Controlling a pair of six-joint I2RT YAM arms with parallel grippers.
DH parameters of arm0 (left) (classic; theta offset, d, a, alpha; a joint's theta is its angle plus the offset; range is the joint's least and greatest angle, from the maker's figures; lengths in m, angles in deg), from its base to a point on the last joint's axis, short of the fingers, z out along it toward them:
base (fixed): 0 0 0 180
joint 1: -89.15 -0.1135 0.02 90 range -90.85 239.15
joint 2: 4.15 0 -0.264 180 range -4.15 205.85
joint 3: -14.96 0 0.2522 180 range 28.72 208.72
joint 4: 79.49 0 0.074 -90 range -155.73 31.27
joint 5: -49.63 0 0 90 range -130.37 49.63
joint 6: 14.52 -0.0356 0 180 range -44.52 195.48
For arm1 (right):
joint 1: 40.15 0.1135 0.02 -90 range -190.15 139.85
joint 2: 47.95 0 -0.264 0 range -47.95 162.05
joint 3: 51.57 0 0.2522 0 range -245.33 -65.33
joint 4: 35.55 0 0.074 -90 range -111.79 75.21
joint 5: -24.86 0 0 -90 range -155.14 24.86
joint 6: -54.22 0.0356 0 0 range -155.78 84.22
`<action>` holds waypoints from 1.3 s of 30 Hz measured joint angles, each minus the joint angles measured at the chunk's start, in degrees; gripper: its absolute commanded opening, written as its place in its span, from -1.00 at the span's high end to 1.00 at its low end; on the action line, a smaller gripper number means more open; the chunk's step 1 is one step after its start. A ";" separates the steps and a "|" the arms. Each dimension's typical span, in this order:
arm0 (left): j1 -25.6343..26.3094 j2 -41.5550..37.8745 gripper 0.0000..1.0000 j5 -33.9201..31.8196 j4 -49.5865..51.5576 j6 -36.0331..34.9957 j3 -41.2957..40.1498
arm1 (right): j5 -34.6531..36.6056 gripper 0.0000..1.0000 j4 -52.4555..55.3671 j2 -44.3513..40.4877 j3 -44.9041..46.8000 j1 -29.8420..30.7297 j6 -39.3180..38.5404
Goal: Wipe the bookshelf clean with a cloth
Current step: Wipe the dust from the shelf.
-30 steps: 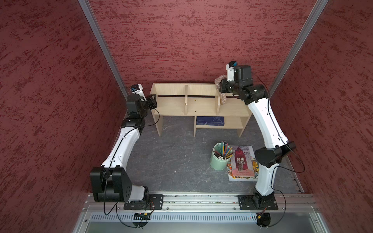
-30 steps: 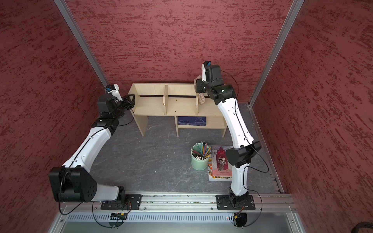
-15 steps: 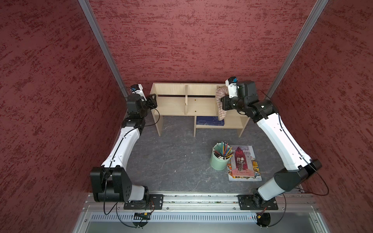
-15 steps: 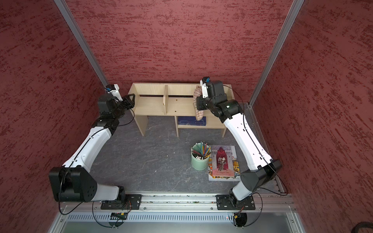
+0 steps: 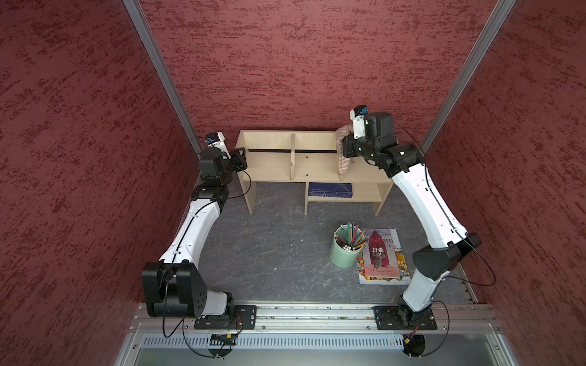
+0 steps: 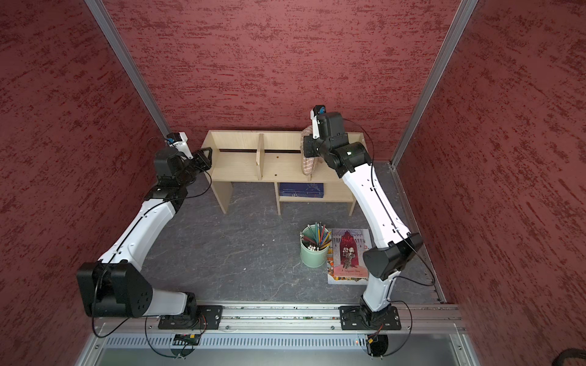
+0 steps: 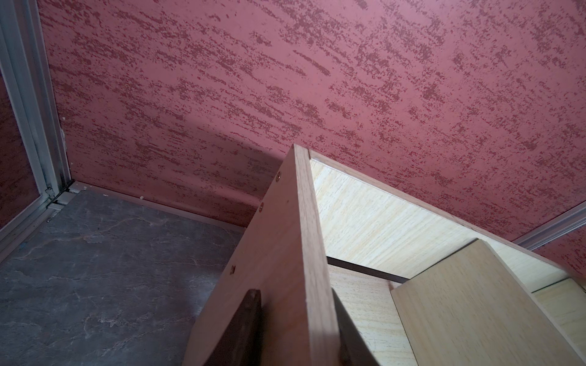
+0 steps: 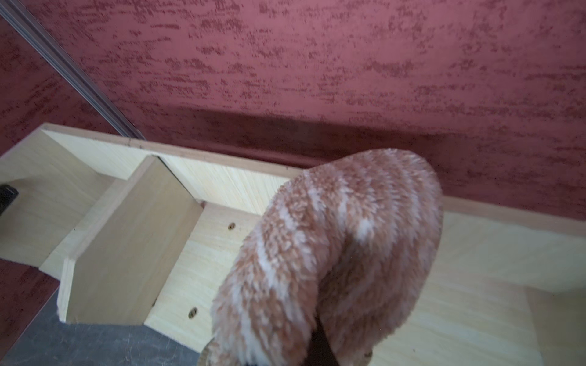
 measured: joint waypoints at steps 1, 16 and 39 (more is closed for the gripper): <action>0.00 0.00 1.00 -0.02 0.02 0.00 0.00 | 0.48 1.00 0.13 1.62 -2.40 0.00 0.07; 0.00 0.00 1.00 -0.04 0.00 0.00 0.00 | 11.89 1.00 7.96 7.02 -8.61 -9.40 3.54; 0.02 0.00 1.00 -0.04 0.00 0.00 0.00 | 13.27 1.00 4.33 -23.96 29.18 -17.55 7.45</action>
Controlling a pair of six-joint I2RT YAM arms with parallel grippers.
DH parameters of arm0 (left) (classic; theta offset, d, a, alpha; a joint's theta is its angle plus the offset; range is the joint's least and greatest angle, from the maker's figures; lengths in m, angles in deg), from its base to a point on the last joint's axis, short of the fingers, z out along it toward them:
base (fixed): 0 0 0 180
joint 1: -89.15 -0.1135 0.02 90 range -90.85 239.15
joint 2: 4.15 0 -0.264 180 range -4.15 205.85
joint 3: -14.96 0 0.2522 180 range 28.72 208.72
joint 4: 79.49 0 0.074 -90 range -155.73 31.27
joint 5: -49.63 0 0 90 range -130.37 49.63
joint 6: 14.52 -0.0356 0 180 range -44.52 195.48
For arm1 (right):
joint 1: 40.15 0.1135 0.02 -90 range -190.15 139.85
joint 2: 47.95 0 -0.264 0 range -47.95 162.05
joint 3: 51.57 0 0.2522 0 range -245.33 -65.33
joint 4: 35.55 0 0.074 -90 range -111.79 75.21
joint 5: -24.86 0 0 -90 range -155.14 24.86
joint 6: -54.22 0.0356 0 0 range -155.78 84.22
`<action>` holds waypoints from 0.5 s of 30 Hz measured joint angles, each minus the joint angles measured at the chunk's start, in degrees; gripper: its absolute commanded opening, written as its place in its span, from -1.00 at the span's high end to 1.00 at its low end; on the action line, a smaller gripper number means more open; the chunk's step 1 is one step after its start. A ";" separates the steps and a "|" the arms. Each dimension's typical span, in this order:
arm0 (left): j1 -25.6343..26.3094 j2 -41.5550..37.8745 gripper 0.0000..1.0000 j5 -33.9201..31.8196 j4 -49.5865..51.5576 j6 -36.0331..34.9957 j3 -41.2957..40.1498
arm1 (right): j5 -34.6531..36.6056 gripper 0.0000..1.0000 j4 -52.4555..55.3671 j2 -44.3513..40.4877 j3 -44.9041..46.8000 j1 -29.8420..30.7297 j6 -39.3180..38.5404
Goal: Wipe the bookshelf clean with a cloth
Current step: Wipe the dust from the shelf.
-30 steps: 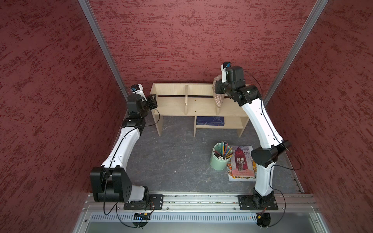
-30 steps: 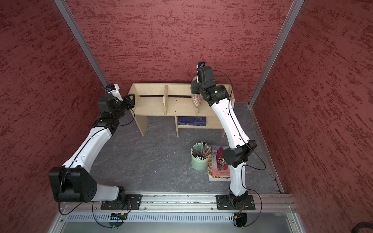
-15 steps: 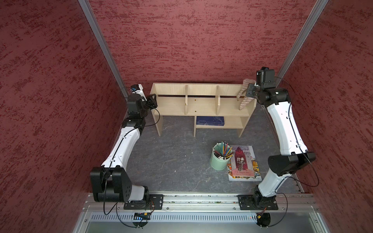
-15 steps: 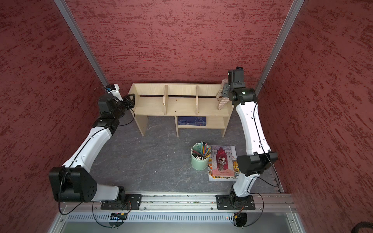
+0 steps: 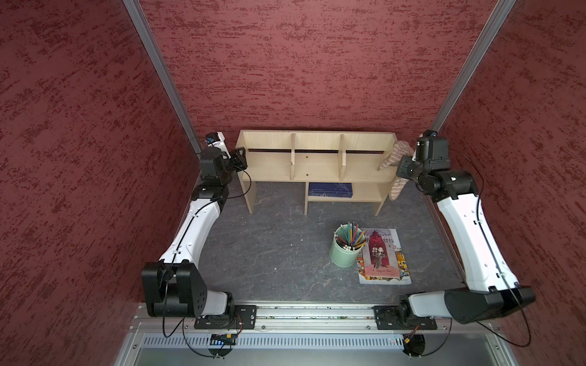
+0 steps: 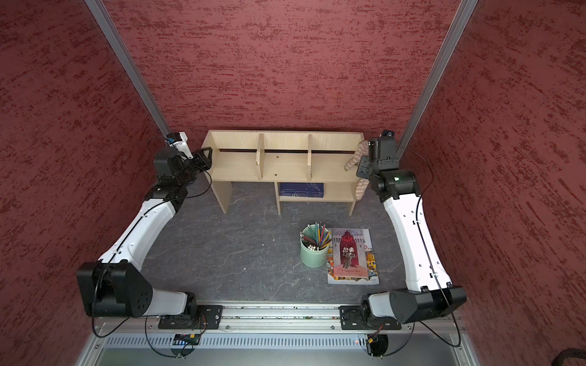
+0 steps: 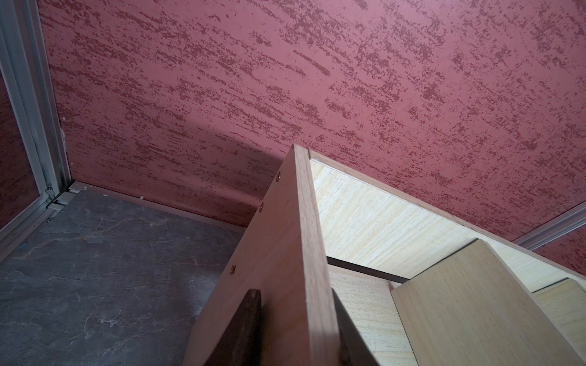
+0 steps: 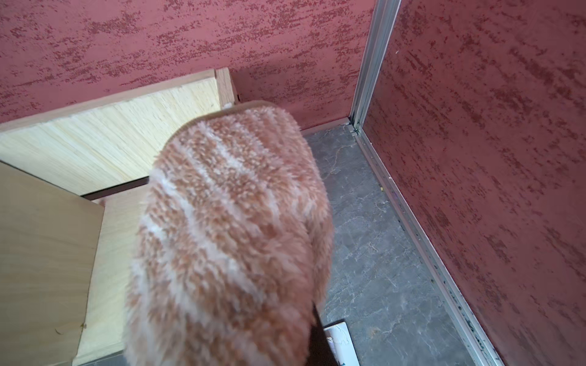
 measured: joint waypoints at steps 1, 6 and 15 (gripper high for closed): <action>0.00 0.00 1.00 -0.02 0.02 0.00 0.00 | 0.00 1.00 -0.04 1.38 -1.68 -0.04 0.00; 0.04 0.00 1.00 -0.07 0.00 0.00 0.00 | -0.68 1.00 -0.09 10.71 -13.97 -0.17 0.20; 0.15 0.00 1.00 -0.26 0.02 -0.04 0.00 | -9.18 1.00 0.28 24.92 -31.01 -0.26 1.84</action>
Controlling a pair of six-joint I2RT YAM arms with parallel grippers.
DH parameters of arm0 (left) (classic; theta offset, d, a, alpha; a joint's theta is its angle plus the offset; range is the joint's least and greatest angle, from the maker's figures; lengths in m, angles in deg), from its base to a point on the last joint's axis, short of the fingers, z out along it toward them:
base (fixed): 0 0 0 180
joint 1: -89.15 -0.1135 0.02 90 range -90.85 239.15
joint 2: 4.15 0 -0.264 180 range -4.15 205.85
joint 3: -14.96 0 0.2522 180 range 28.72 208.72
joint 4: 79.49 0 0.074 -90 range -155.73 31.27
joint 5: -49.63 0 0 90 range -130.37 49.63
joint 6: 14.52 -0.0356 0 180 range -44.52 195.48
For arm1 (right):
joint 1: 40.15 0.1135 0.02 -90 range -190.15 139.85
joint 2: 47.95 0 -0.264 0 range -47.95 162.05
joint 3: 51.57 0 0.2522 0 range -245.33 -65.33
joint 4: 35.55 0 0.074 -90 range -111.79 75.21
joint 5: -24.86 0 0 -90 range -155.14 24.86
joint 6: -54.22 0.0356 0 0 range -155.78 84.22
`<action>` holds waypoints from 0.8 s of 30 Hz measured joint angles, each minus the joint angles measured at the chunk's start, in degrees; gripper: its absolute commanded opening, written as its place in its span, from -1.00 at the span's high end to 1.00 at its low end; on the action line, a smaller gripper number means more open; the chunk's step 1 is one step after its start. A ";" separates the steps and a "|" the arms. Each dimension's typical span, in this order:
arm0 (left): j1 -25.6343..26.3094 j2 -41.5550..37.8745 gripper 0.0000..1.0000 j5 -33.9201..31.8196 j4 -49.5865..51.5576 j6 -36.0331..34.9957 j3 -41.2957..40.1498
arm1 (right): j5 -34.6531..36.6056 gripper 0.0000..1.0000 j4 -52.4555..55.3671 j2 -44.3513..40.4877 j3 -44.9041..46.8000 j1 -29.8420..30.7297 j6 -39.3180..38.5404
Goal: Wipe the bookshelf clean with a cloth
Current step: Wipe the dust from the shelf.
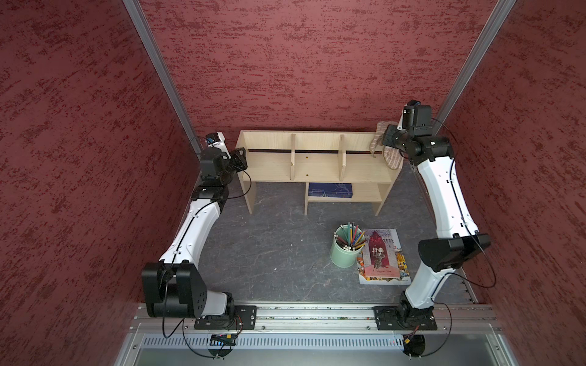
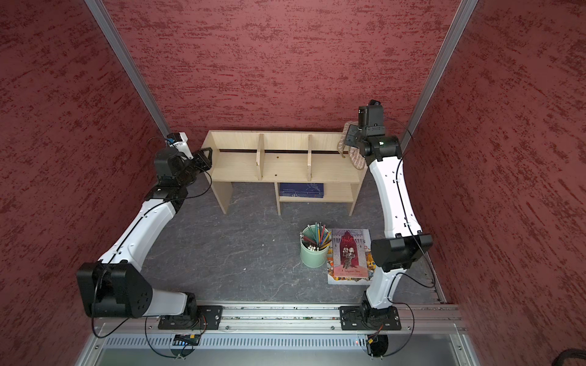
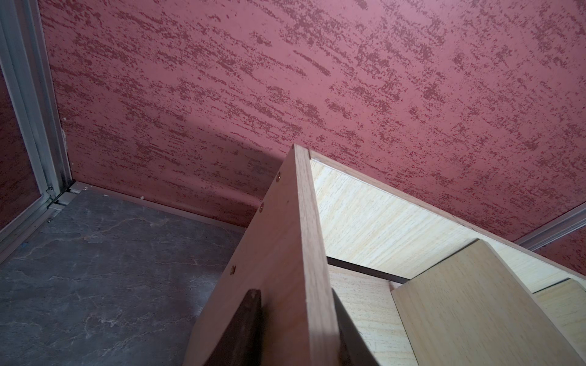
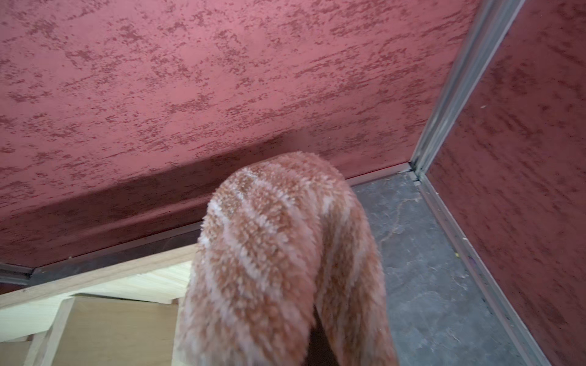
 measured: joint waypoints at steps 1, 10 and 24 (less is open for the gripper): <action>0.00 0.00 1.00 0.00 0.00 0.00 0.00 | -1.46 1.00 -0.02 0.79 -0.74 0.00 0.44; 0.04 0.00 1.00 -0.11 -0.02 -0.61 0.00 | -10.10 1.00 -1.03 3.23 -3.69 3.43 1.99; 0.11 0.00 1.00 -0.31 -0.02 -1.16 0.00 | -11.02 1.00 -1.33 2.12 -2.75 13.92 -2.54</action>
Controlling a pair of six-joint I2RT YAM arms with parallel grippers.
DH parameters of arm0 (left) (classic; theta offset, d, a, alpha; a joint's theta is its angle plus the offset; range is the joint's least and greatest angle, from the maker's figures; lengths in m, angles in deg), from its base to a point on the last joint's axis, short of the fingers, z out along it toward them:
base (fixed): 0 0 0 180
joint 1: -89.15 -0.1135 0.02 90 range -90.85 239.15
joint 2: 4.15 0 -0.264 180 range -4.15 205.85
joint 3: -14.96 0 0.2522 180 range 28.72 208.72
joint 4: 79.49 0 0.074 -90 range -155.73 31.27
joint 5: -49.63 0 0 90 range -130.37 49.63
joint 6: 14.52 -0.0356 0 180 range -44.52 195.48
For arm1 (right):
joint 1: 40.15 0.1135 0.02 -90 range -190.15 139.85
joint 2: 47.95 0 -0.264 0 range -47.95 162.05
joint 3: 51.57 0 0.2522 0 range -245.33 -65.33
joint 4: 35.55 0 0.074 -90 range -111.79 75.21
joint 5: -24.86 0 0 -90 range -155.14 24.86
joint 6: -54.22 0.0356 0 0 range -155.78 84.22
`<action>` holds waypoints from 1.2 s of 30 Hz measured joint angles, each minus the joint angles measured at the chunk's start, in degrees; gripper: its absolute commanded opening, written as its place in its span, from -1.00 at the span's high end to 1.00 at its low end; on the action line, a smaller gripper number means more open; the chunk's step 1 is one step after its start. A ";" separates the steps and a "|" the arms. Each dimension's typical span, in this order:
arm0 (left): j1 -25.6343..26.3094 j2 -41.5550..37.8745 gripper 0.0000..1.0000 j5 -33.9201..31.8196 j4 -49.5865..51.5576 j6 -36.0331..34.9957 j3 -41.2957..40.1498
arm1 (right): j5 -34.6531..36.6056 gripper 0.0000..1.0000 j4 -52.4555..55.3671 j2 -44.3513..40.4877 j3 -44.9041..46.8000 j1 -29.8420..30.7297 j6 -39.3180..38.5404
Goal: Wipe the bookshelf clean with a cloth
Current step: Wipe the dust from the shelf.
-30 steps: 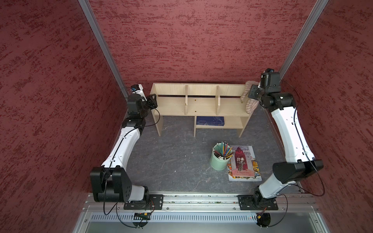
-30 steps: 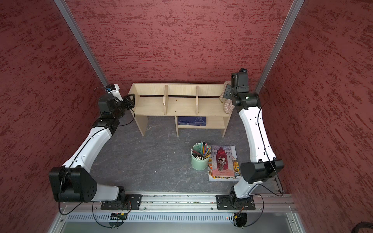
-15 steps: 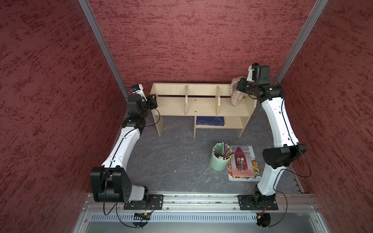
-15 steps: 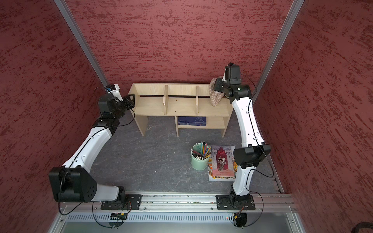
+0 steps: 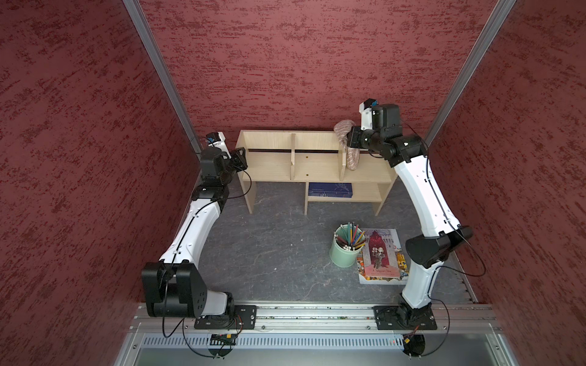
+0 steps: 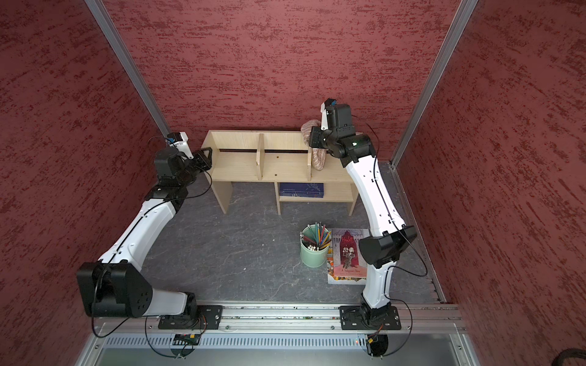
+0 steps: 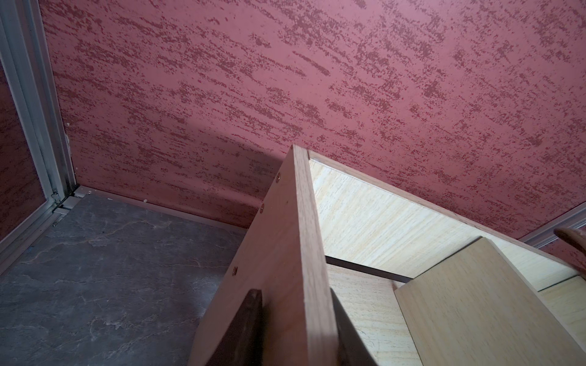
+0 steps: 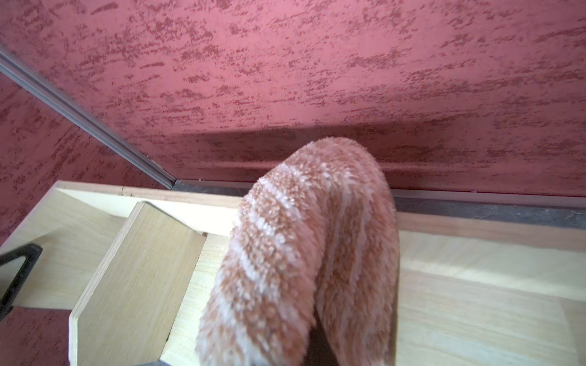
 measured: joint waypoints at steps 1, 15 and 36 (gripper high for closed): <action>0.00 0.00 1.00 0.00 0.00 -0.04 0.00 | 0.57 1.00 -0.13 -0.81 1.51 0.94 -0.61; 0.33 -0.02 1.00 -0.70 0.00 -0.46 0.00 | 11.17 1.00 -1.40 -11.23 17.42 13.64 -4.28; 0.63 -0.11 1.00 -1.46 0.07 -0.90 0.00 | 19.67 1.00 -0.79 10.01 3.96 19.23 4.00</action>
